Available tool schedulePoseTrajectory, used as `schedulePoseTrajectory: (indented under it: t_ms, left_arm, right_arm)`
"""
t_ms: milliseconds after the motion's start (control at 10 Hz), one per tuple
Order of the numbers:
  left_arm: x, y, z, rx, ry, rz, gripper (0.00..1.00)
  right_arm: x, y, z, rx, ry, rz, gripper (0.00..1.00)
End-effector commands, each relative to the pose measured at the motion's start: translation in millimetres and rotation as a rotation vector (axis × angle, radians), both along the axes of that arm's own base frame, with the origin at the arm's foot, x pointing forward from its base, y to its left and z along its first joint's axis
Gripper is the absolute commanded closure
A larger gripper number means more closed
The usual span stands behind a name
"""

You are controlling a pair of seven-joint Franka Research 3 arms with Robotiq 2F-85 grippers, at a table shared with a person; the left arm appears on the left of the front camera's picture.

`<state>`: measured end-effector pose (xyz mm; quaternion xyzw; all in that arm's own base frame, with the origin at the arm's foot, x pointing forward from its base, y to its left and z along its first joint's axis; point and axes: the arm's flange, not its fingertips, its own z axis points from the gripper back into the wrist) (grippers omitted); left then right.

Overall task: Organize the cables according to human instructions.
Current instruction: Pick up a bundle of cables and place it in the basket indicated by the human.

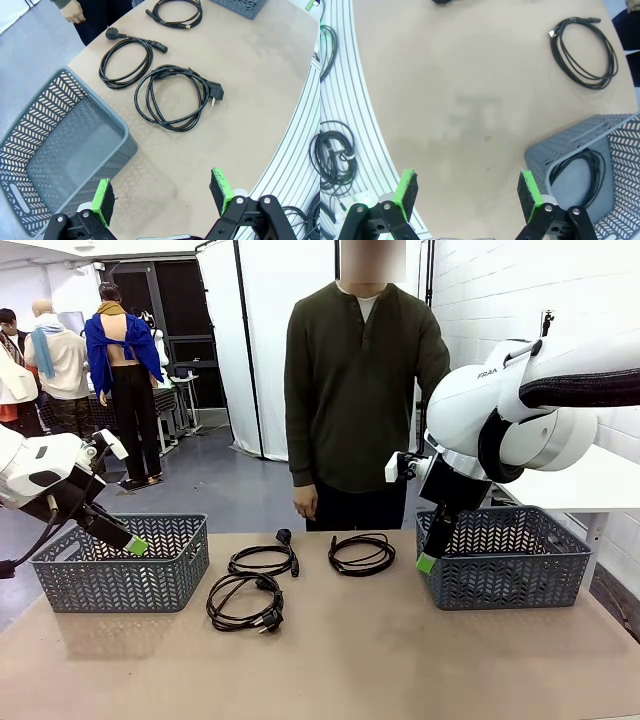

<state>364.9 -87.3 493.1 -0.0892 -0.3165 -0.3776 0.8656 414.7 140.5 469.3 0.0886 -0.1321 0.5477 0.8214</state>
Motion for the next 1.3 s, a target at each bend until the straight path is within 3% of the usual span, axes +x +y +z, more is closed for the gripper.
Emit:
schedulePoseTrajectory:
  t_ms: [0, 1200]
  left_arm:
    - [0.8, 0.5, -0.2, -0.004, 0.003, 0.012, 0.00]
    - [0.8, 0.5, -0.2, -0.004, 0.003, 0.012, 0.00]
  right_arm:
    - [2.4, 0.8, 0.9, -0.008, 0.006, -0.003, 0.00]
    - [0.0, -0.1, 0.0, 0.000, 0.000, 0.000, 0.00]
